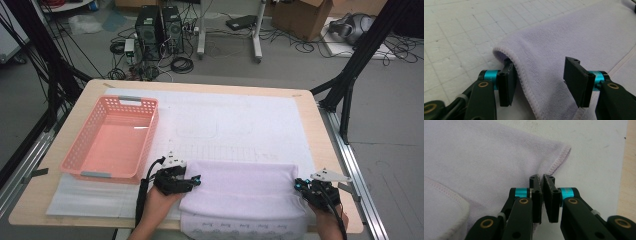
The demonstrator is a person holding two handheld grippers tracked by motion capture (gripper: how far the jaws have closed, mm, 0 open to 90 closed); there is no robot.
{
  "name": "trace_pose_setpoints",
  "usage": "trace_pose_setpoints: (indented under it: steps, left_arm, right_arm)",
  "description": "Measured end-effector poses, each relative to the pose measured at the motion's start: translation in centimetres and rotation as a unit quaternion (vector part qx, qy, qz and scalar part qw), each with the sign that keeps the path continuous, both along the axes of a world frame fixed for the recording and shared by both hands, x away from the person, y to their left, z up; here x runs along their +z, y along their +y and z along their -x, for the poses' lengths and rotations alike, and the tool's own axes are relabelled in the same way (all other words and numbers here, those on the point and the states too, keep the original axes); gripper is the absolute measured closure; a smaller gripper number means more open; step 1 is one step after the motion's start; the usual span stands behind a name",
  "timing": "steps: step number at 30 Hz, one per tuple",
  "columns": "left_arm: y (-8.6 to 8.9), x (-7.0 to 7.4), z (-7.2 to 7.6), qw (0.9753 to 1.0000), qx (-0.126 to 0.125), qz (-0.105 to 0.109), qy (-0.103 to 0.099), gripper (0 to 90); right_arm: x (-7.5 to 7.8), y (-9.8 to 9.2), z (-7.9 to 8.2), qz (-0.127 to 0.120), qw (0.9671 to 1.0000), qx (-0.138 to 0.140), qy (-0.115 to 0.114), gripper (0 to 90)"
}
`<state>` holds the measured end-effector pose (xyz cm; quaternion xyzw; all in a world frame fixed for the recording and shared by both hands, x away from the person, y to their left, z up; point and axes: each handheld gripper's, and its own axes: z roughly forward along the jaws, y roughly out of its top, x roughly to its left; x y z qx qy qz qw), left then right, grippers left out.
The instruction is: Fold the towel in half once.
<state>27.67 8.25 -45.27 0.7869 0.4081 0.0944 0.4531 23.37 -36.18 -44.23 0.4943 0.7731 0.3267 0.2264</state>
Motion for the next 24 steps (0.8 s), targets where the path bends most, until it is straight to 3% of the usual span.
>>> trace_pose_setpoints:
  steps: [7, 10, 11, 12, 14, 15, 16, 17, 18, 19, 20, 24]
  left_arm:
    - [0.0, 0.0, 1.4, 0.9994, 0.028, -0.018, -0.011, 42.3]
    - [-0.1, 0.0, 1.3, 0.9995, 0.025, -0.019, -0.01, 41.8]
    - [-0.1, 0.0, 1.3, 0.9994, 0.027, -0.02, -0.009, 48.7]
    - [0.0, 0.0, 1.3, 0.9992, 0.034, -0.022, -0.008, 48.7]
    - [0.1, 0.0, 1.2, 0.9988, 0.042, -0.023, -0.008, 58.3]
    - [0.3, 0.0, 1.1, 0.9987, 0.045, -0.021, -0.006, 66.9]
    - [0.4, 0.0, 1.0, 0.9987, 0.047, -0.019, -0.003, 66.9]
    - [0.6, 0.0, 0.9, 0.9986, 0.051, -0.017, 0.001, 70.8]
    - [0.6, 0.0, 0.9, 0.9984, 0.054, -0.016, 0.001, 73.8]
    - [0.7, 0.0, 0.9, 0.9985, 0.052, -0.013, 0.002, 76.4]
    - [0.7, -0.1, 0.8, 0.9992, 0.04, -0.004, 0.007, 84.7]
    - [0.6, -0.1, 0.9, 0.9992, 0.038, -0.01, 0.003, 85.4]
  right_arm:
    - [0.0, -0.1, 0.1, -0.001, 1.0, -0.002, 0.001, 82.5]
    - [-0.3, -0.9, 0.0, -0.048, 0.9987, 0.006, 0.018, 65.0]
    - [-0.6, -1.4, 0.1, -0.071, 0.9972, 0.015, 0.019, 64.1]
    - [-0.6, -1.4, 0.1, -0.071, 0.9972, 0.015, 0.019, 64.1]
    - [-0.5, -1.2, 0.1, -0.059, 0.998, 0.018, 0.015, 64.9]
    - [-0.4, -1.0, 0.0, -0.048, 0.9985, 0.021, 0.018, 74.0]
    - [-0.4, -1.0, 0.0, -0.048, 0.9985, 0.021, 0.018, 74.0]
    - [-0.3, -0.9, 0.0, -0.054, 0.9978, 0.032, 0.023, 81.2]
    - [-0.3, -0.7, 0.0, -0.052, 0.9978, 0.035, 0.022, 82.3]
    - [-0.3, -0.6, 0.1, -0.045, 0.998, 0.039, 0.021, 83.1]
    - [-0.3, -0.6, 0.1, -0.049, 0.9979, 0.038, 0.021, 83.8]
    - [-0.4, -0.9, 0.1, -0.061, 0.9972, 0.038, 0.02, 84.0]
